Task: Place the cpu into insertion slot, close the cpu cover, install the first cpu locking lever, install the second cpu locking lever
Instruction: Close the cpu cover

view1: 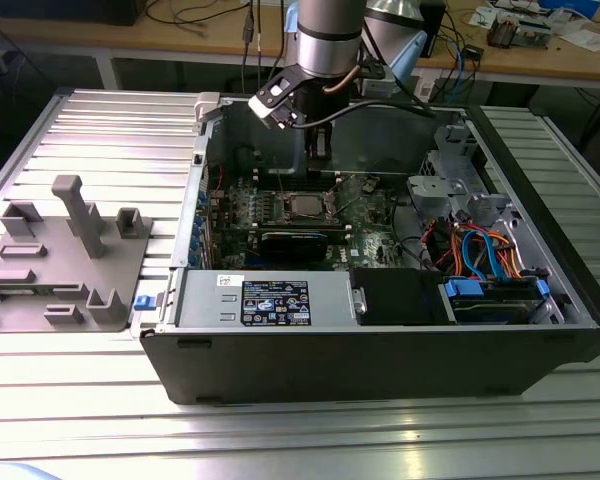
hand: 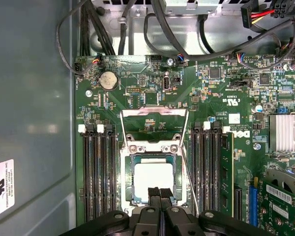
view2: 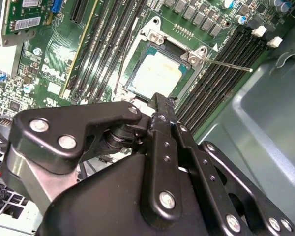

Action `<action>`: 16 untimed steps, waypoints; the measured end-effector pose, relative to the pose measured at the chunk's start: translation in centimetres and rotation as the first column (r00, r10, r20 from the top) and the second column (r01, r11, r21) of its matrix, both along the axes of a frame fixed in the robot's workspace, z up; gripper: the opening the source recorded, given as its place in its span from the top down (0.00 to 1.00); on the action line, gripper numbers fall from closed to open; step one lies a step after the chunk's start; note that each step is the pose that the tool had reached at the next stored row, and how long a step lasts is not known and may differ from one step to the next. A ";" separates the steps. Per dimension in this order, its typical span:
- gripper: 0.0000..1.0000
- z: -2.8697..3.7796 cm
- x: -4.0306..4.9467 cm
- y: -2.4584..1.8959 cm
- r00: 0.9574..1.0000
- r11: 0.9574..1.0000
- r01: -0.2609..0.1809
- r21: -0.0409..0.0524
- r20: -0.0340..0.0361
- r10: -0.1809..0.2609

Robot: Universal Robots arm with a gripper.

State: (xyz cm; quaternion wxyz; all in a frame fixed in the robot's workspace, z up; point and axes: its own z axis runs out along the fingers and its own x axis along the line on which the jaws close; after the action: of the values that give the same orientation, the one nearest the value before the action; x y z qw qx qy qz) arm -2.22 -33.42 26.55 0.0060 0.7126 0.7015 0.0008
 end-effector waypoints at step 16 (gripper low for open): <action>0.89 0.00 1.96 -0.17 1.000 1.000 0.000 0.000 0.000 0.000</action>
State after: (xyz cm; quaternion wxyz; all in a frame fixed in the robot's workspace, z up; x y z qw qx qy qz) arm -0.26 -33.59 26.55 0.0059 0.7126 0.7015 0.0006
